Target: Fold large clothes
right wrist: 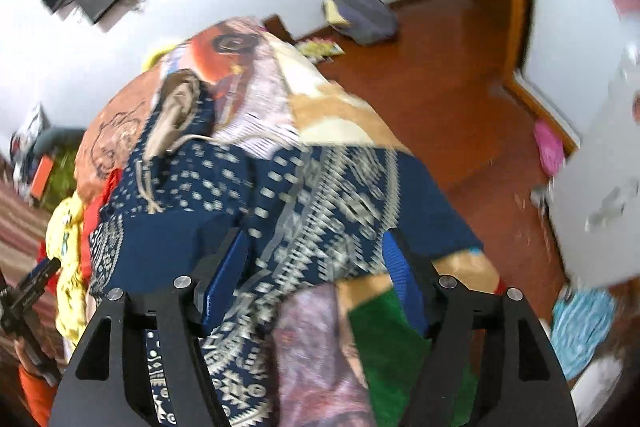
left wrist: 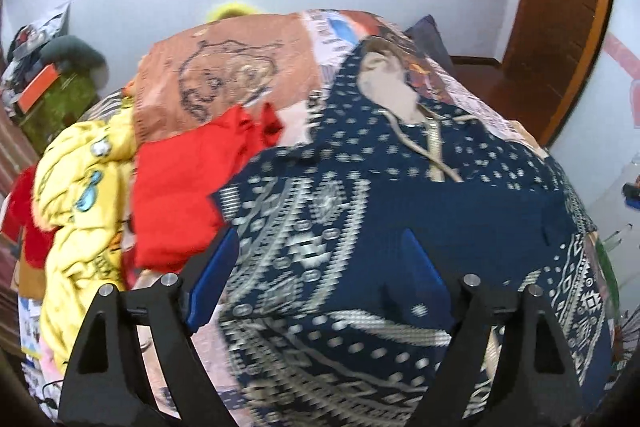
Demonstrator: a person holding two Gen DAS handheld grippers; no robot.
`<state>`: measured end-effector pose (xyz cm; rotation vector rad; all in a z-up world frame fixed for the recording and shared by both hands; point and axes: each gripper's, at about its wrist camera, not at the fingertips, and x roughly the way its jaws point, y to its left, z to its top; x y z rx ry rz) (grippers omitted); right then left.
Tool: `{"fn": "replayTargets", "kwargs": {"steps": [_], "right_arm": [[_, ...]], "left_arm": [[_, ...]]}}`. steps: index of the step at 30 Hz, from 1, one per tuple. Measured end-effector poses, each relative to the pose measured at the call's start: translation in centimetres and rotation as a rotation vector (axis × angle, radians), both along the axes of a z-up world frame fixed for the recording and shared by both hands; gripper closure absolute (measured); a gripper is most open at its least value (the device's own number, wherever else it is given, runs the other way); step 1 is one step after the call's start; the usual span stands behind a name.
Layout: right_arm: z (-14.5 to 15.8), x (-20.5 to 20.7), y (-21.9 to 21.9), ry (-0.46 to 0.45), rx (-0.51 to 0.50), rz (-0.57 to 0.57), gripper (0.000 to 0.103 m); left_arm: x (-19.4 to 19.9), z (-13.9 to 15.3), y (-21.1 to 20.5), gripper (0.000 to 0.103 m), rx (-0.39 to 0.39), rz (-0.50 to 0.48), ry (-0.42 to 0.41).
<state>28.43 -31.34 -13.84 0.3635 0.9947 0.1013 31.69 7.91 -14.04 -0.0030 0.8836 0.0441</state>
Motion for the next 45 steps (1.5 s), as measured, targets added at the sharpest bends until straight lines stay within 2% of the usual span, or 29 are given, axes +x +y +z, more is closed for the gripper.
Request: {"fn": "replayTargets", "kwargs": {"steps": [6,9,11,15,20,23,24,25,26,28,31,36,38,42,45], "right_arm": [[-7.2,0.6,-3.6,0.174,0.177,-0.096,0.037],[-9.6,0.8,-5.0,0.219,0.266,-0.145,0.037],[-10.2,1.2,-5.5,0.213,0.294,-0.167,0.037],[-11.0,2.7,-6.1,0.203,0.304,-0.204,0.034],[-11.7,5.3,-6.4,0.193,0.261,-0.261,0.034],[-11.8,6.4,-6.6,0.185,0.218,-0.299,0.041],[-11.7,6.6,-6.6,0.182,0.206,-0.309,0.049],[-11.4,6.7,-6.5,0.175,0.182,-0.313,0.060],[-10.9,6.7,-6.3,0.162,0.152,-0.311,0.066],[-9.8,6.7,-5.8,0.138,0.097,-0.301,0.087],[-7.3,6.0,-5.2,0.075,0.062,-0.284,0.091],[-0.3,4.8,-2.7,-0.092,0.001,-0.220,0.093],[3.0,4.2,-0.8,-0.164,-0.020,-0.165,0.093],[7.6,3.2,4.2,-0.266,-0.038,-0.028,0.093],[8.6,2.7,8.1,-0.276,-0.013,0.082,0.093]], "left_arm": [[1.8,-2.8,-3.7,0.020,-0.023,-0.058,0.070],[2.4,-4.2,-4.7,0.020,-0.028,-0.075,0.106],[2.7,-4.9,-5.2,0.020,-0.024,-0.081,0.123],[3.2,-6.0,-5.4,0.020,-0.020,-0.076,0.146],[3.5,-6.8,-4.6,0.020,-0.043,-0.047,0.168],[3.5,-7.1,-4.1,0.020,-0.049,-0.030,0.175],[3.5,-7.2,-4.0,0.020,-0.046,-0.026,0.175],[3.4,-7.2,-3.9,0.020,-0.041,-0.025,0.173],[3.2,-7.1,-3.8,0.020,-0.036,-0.023,0.171],[3.0,-7.0,-3.7,0.020,-0.028,-0.022,0.165],[2.4,-6.7,-3.5,0.020,-0.017,-0.025,0.153],[1.2,-5.4,-3.1,0.020,-0.018,-0.030,0.115],[0.7,-4.8,-2.9,0.020,-0.022,-0.033,0.100],[-0.5,-3.7,-2.8,0.020,-0.019,-0.044,0.068],[-1.5,-3.0,-2.3,0.020,-0.013,-0.048,0.052]]}}
